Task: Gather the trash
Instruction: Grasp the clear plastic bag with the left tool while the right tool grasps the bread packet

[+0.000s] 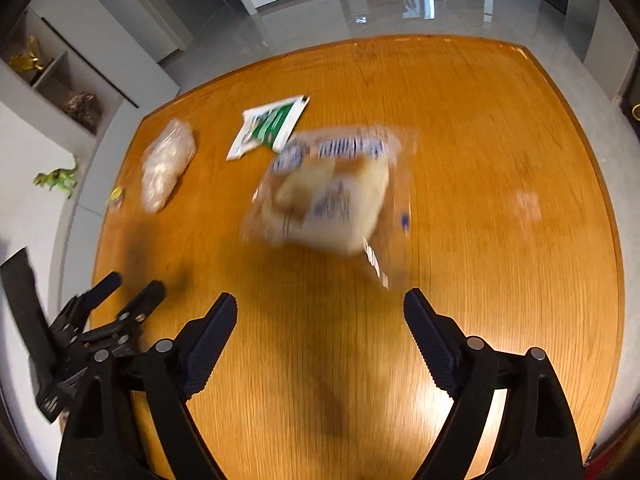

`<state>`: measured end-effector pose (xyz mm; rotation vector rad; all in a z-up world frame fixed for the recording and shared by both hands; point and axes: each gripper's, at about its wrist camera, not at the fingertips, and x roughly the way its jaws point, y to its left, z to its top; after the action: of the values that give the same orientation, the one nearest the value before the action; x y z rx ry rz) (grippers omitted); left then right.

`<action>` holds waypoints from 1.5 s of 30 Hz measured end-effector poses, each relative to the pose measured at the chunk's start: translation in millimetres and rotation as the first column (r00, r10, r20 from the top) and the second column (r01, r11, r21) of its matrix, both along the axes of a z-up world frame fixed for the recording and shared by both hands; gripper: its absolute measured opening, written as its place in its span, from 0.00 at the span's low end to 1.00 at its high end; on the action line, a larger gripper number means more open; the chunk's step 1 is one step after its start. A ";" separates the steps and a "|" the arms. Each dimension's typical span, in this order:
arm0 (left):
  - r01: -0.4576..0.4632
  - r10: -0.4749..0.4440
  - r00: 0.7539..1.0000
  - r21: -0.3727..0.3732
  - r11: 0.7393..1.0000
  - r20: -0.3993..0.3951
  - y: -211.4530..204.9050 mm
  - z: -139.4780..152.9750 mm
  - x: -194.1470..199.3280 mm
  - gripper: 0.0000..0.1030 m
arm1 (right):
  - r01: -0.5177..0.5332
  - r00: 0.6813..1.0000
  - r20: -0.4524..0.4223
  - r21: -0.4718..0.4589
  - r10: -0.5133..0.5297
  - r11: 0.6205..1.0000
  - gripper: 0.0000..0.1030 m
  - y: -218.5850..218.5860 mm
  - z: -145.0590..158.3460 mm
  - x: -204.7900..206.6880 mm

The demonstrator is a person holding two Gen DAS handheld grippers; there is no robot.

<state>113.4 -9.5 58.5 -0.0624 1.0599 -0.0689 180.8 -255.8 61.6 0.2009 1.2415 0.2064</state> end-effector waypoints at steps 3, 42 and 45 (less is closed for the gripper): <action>-0.044 0.044 0.999 0.020 0.999 0.007 16.0 4.6 26.1 0.94 | 0.009 1.000 0.009 -0.044 -0.009 0.999 0.83 12.2 -1.3 25.2; 0.060 -0.064 0.997 0.092 0.994 0.042 -6.0 16.1 6.7 0.48 | -0.054 0.998 0.025 -0.212 0.061 0.976 0.66 -36.7 -8.8 -73.6; 0.116 -0.119 0.992 0.060 0.991 0.047 -24.5 20.5 -24.5 0.48 | -0.020 0.999 0.043 -0.211 0.030 0.977 0.66 -49.8 -2.3 -102.9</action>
<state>88.9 -34.0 79.0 0.0531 1.0140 -0.1458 78.0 -305.5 59.3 -0.0029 1.2116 0.0996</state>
